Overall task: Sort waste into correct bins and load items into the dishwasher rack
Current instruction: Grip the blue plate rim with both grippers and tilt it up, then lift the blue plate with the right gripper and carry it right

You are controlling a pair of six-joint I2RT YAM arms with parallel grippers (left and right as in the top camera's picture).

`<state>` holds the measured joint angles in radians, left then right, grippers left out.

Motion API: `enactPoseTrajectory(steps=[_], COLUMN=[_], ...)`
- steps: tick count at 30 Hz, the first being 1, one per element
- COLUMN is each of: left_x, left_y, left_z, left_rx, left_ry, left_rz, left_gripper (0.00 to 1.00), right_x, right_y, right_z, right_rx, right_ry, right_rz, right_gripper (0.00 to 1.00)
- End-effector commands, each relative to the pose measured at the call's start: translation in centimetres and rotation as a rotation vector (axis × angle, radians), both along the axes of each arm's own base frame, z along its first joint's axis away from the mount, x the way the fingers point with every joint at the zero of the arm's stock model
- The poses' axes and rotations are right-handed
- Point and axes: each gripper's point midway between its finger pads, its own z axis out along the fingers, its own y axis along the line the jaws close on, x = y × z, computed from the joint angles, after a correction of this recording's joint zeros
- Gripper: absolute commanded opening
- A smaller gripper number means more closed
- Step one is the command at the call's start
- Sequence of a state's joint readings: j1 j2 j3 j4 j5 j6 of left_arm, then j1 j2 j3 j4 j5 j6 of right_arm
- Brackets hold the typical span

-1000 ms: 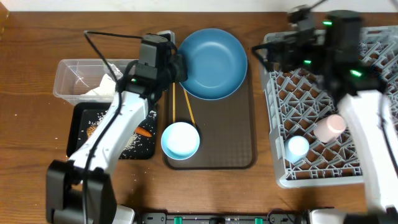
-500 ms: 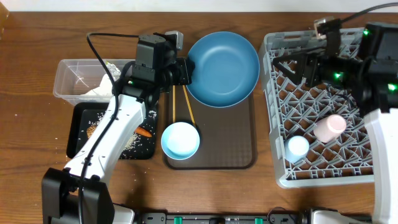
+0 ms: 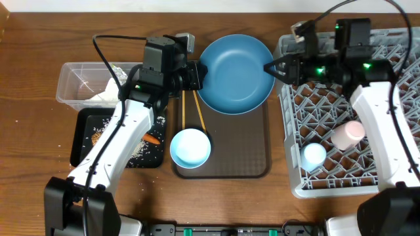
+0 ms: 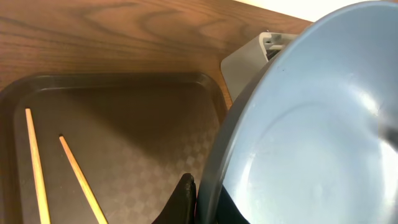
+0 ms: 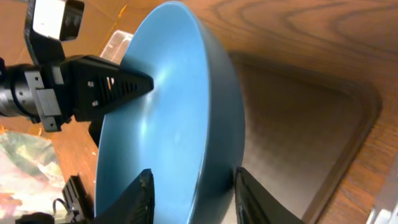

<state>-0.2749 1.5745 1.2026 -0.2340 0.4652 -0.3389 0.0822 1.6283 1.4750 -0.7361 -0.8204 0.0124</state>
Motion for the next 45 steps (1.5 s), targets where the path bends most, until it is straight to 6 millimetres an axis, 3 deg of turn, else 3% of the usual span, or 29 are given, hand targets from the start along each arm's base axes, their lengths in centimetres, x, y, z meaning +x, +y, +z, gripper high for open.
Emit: enactPoseTrajectory(steps=[1, 6, 11, 17, 23, 25, 34, 40, 45], left_x=[-0.1, -0.1, -0.1, -0.1, -0.1, -0.1, -0.1, -0.1, 0.0], left_y=[0.0, 0.0, 0.0, 0.0, 0.0, 0.0, 0.0, 0.0, -0.2], left_z=[1.2, 1.2, 1.2, 1.2, 1.3, 1.3, 1.3, 1.3, 1.6], left_rx=[-0.015, -0.015, -0.015, -0.016, -0.016, -0.016, -0.016, -0.016, -0.025], left_ry=[-0.027, -0.028, -0.028, -0.028, -0.032, -0.032, -0.032, -0.032, -0.044], left_rz=[-0.013, -0.013, -0.012, -0.013, -0.012, -0.012, -0.012, -0.012, -0.018], left_gripper=[0.06, 0.06, 0.06, 0.06, 0.06, 0.06, 0.06, 0.07, 0.39], right_x=[-0.1, 0.3, 0.3, 0.3, 1.9, 2.1, 2.3, 3.0, 3.9], right_y=[0.8, 0.6, 1.7, 3.0, 1.2, 1.3, 3.2, 2.9, 1.7], right_z=[0.6, -0.2, -0.7, -0.5, -2.4, -2.5, -1.7, -1.9, -2.1], right_rx=[0.014, -0.026, -0.031, -0.032, -0.210, -0.232, -0.218, -0.275, -0.341], right_ry=[-0.022, -0.019, -0.018, -0.047, -0.063, -0.070, -0.130, -0.159, -0.178], right_rz=[0.029, 0.007, 0.031, 0.058, -0.075, -0.089, -0.056, -0.098, -0.163], right_gripper=[0.35, 0.30, 0.29, 0.40, 0.43, 0.39, 0.01, 0.01, 0.01])
